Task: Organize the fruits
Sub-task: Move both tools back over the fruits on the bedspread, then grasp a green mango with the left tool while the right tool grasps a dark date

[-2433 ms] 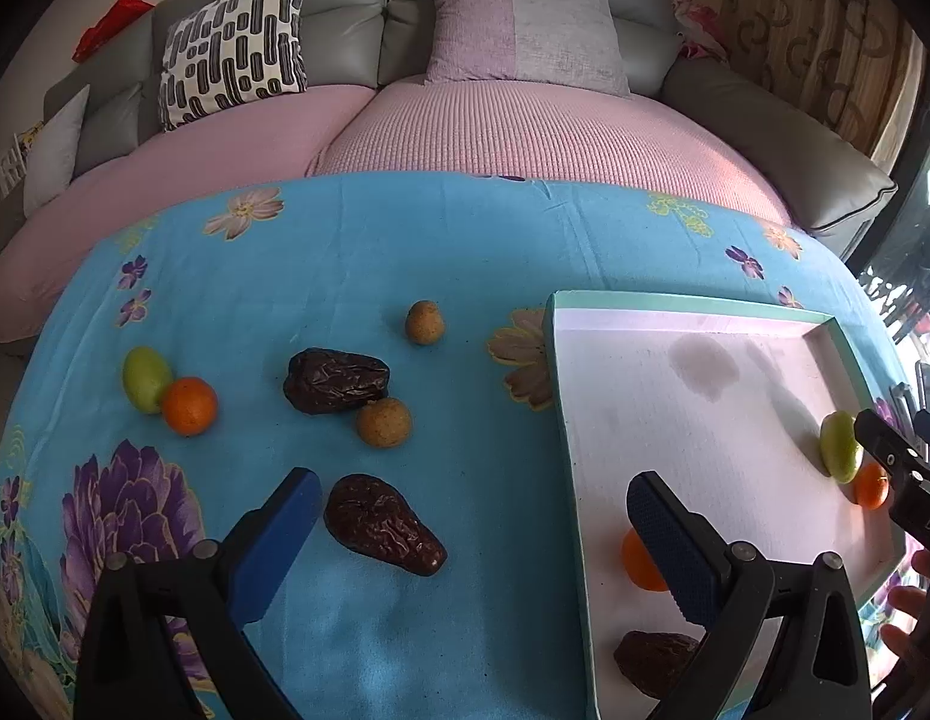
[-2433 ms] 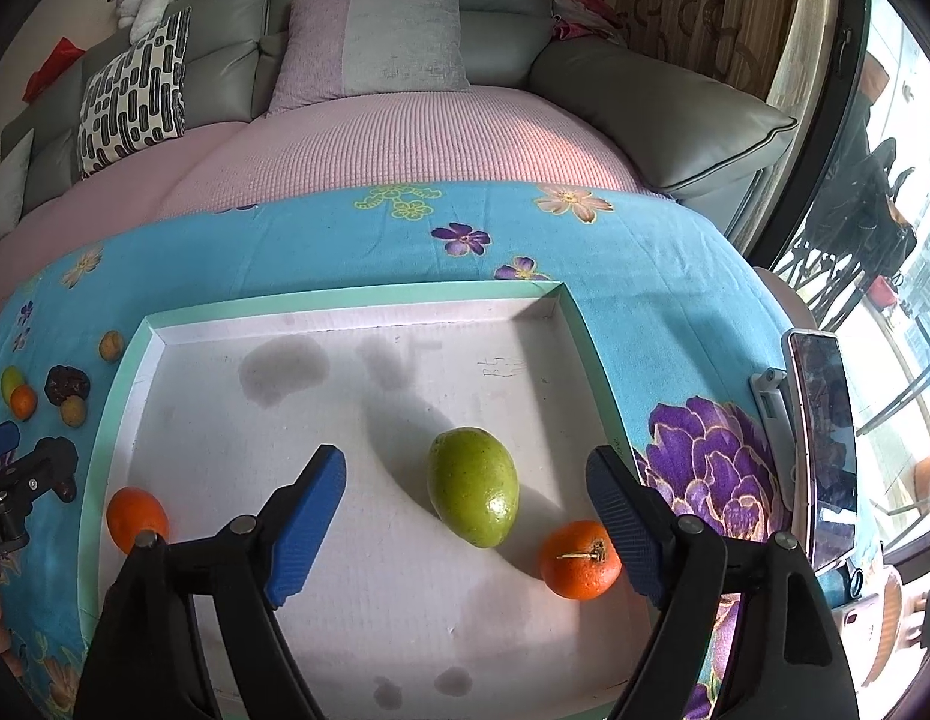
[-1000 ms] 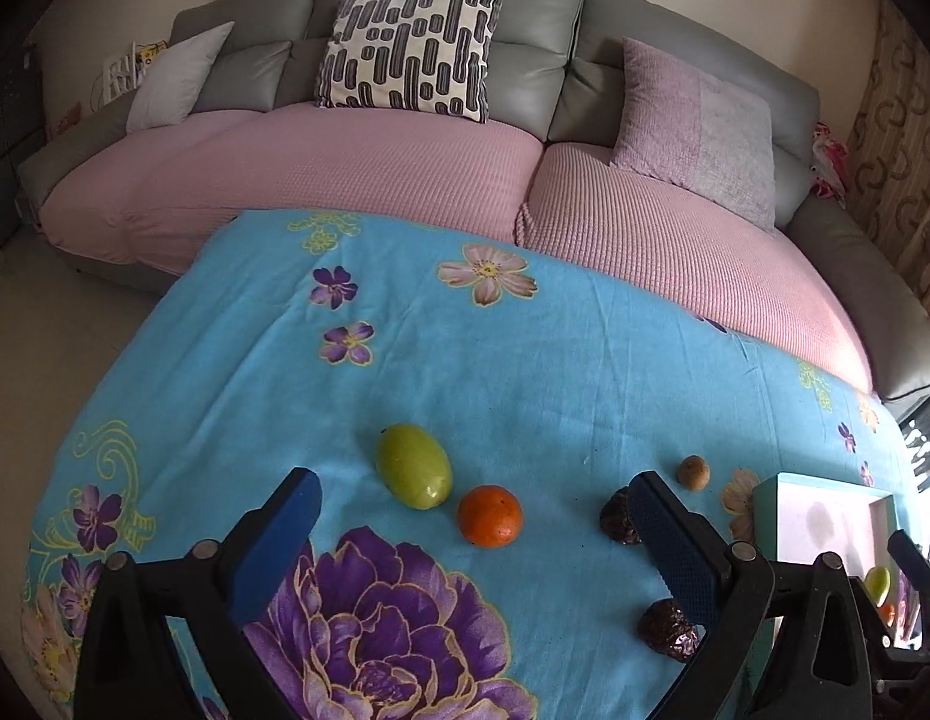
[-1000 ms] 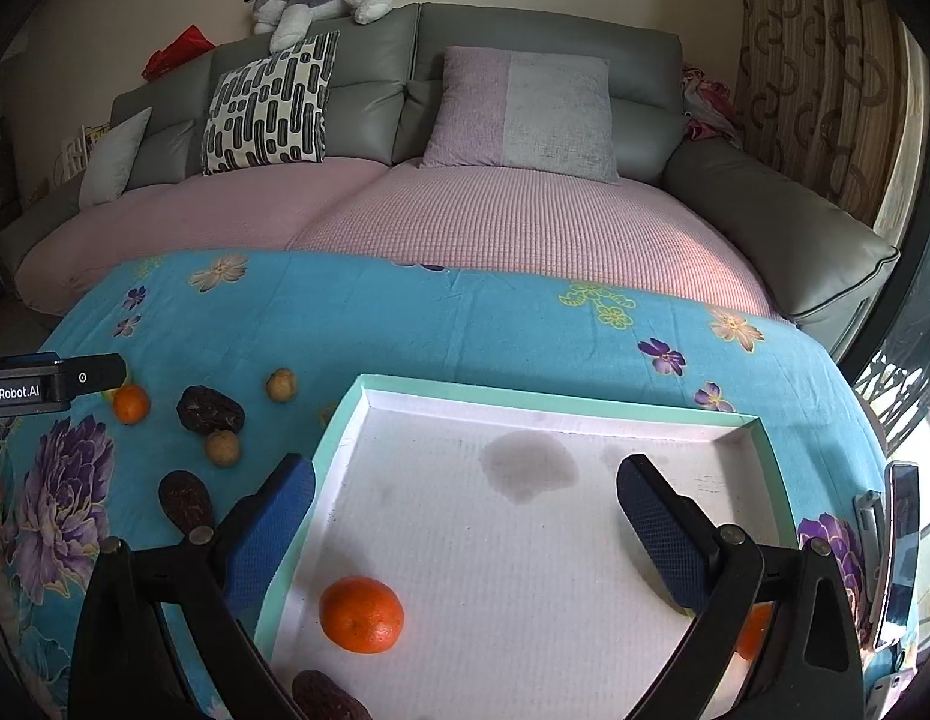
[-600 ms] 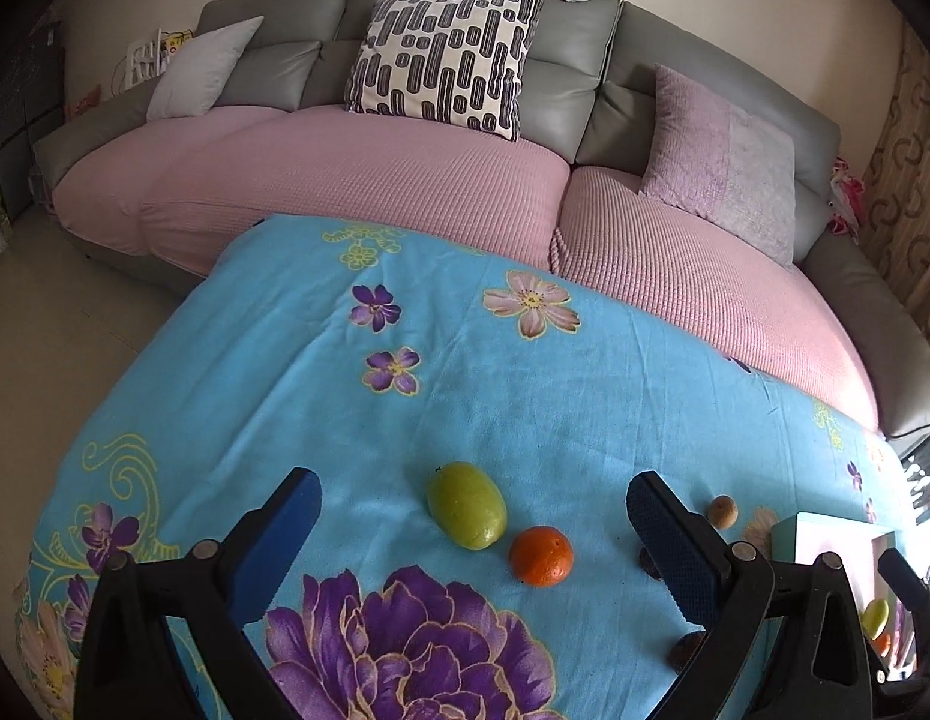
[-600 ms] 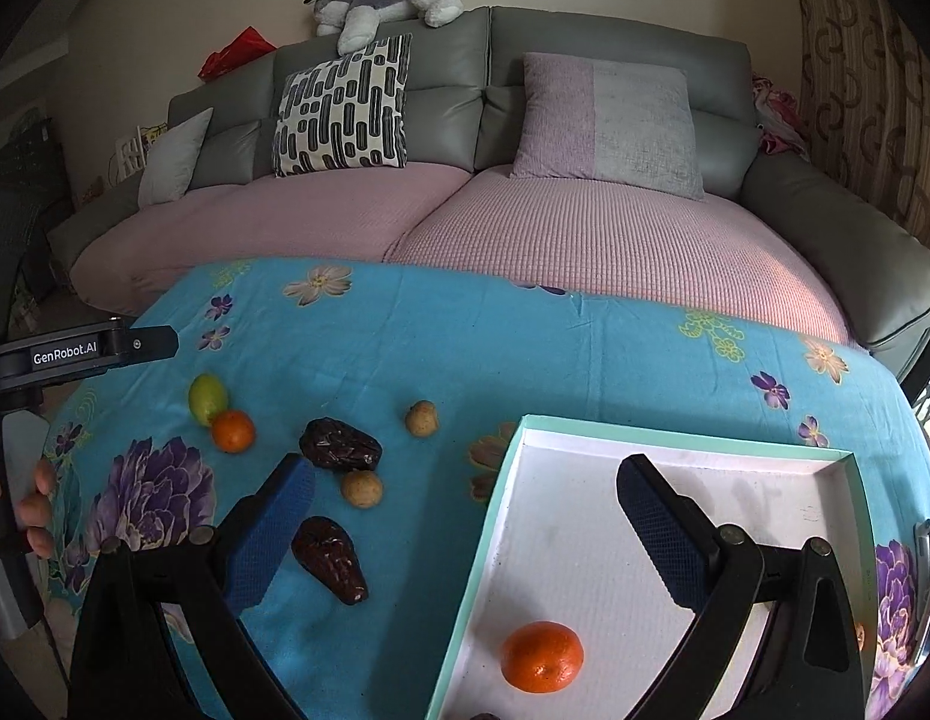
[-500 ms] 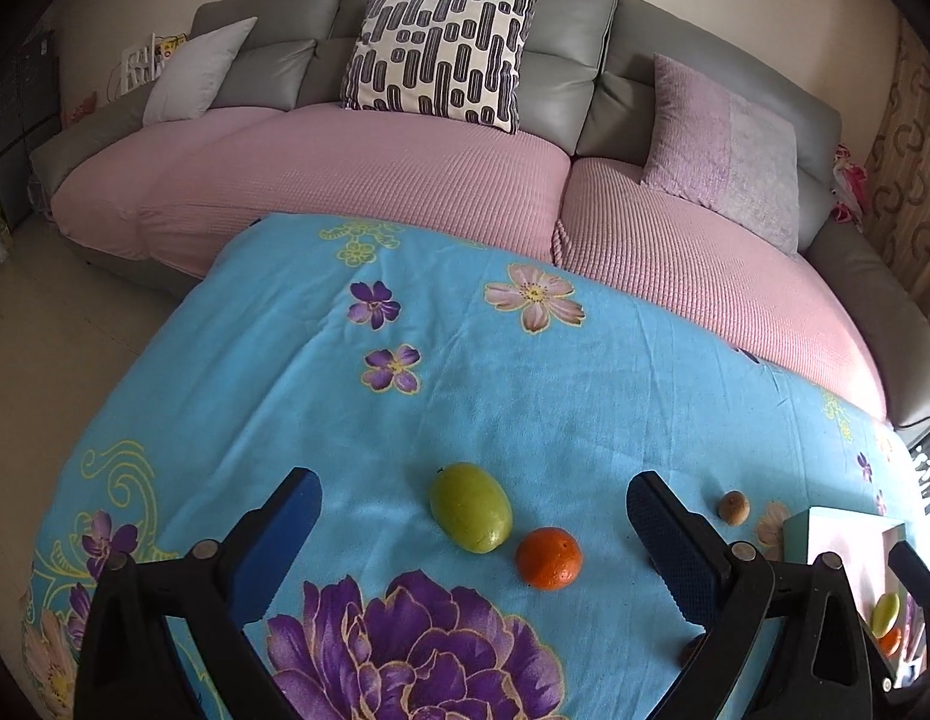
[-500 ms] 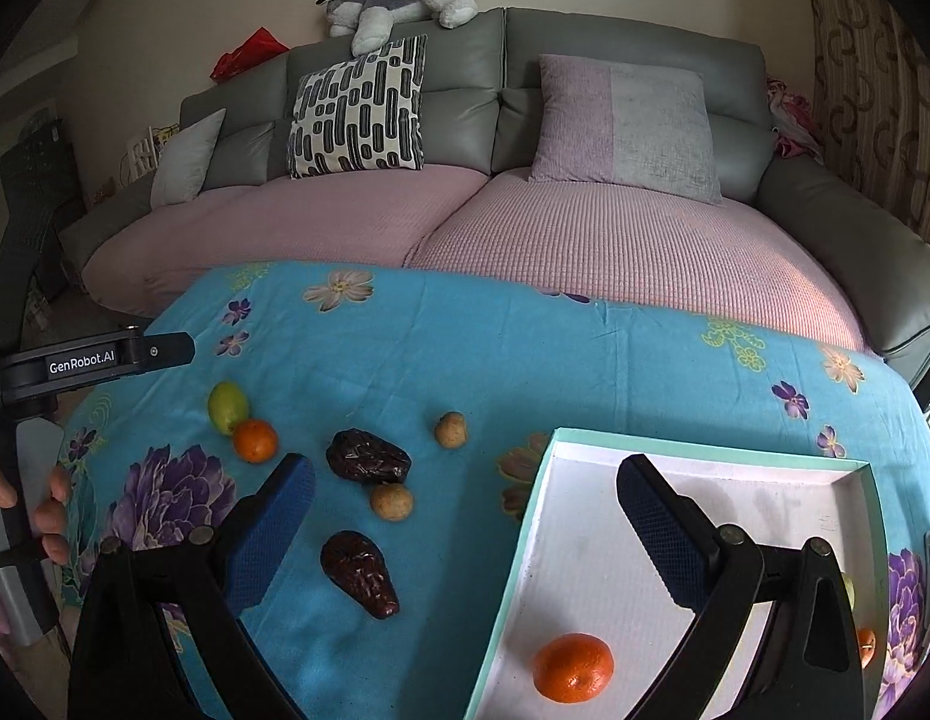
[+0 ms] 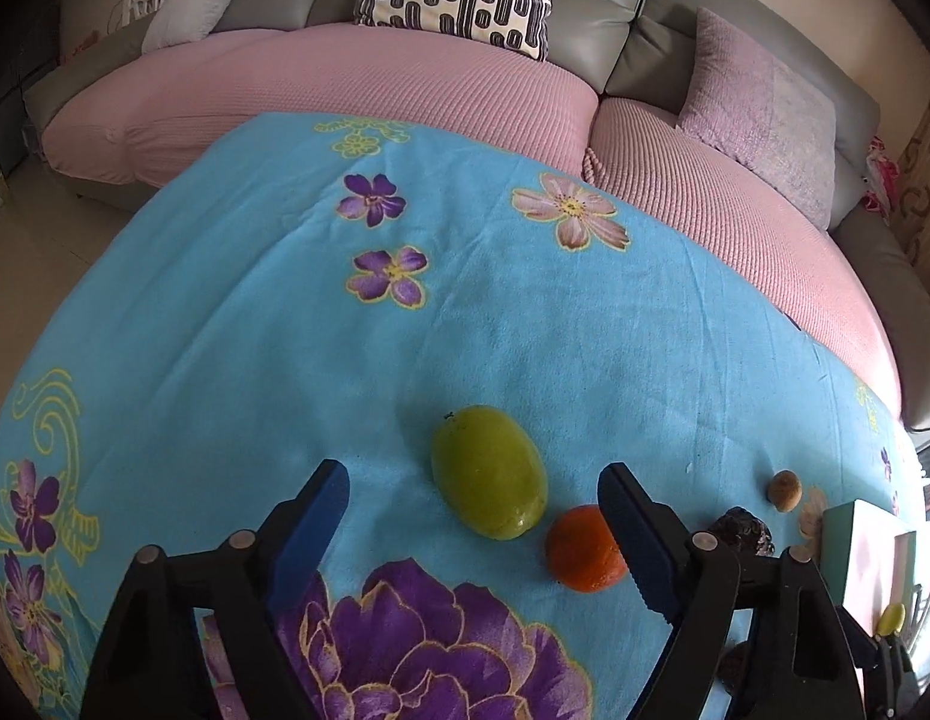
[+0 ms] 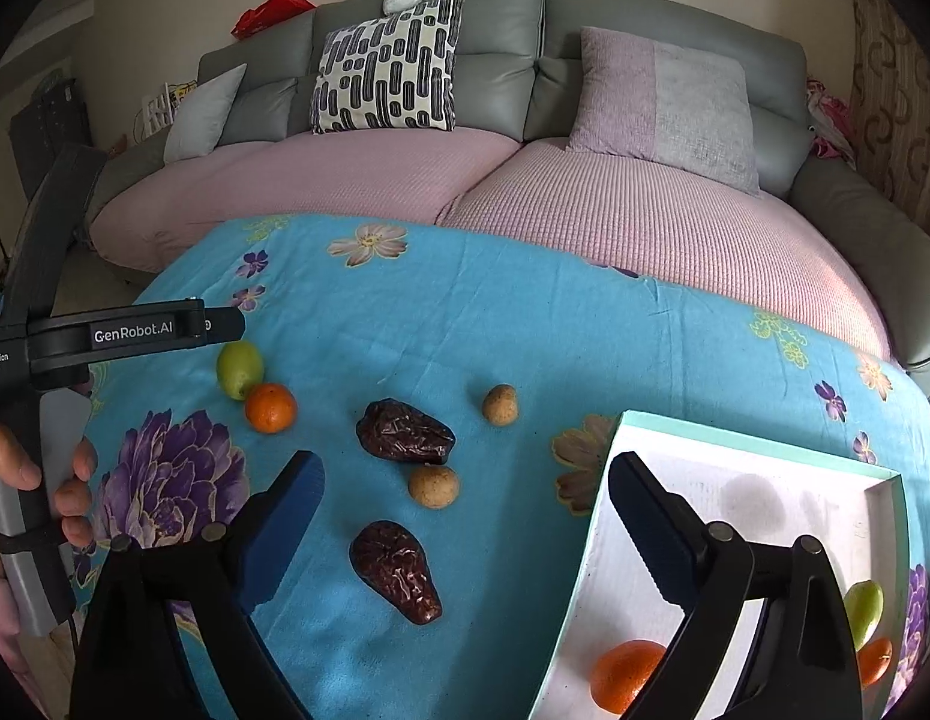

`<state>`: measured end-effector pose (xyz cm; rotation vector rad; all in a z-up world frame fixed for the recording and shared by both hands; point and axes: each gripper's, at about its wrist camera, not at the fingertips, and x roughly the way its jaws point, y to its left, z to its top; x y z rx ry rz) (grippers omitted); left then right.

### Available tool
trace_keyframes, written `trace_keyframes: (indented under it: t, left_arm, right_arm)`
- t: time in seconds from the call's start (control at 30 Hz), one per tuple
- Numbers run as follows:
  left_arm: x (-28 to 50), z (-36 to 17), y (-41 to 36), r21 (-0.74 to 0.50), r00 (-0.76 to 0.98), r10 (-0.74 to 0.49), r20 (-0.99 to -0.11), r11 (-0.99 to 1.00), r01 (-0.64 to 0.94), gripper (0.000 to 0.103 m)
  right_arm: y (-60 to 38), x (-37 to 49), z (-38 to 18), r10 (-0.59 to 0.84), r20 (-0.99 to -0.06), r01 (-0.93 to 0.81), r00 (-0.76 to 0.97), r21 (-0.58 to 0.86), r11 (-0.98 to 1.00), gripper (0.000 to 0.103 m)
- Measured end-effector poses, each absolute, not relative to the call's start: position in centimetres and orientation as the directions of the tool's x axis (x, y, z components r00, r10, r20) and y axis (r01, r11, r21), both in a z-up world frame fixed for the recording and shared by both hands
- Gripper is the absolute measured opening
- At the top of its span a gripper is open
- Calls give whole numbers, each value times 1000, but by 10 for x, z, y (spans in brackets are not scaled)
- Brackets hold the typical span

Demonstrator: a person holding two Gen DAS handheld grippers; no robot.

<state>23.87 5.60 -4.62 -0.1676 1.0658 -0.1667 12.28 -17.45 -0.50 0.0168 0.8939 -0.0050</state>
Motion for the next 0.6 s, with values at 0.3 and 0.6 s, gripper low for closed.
trace_keyframes:
  t: [0.3, 0.6]
  left_arm:
    - [241, -53, 63, -317, 446, -297, -844, 948, 33, 48]
    - [236, -47, 66, -334, 460, -313, -831, 942, 39, 43]
  right_arm:
    - [-158, 125, -44, 23, -859, -34, 512, 7, 999, 88]
    - [-149, 125, -52, 47, -877, -70, 478, 15, 997, 46]
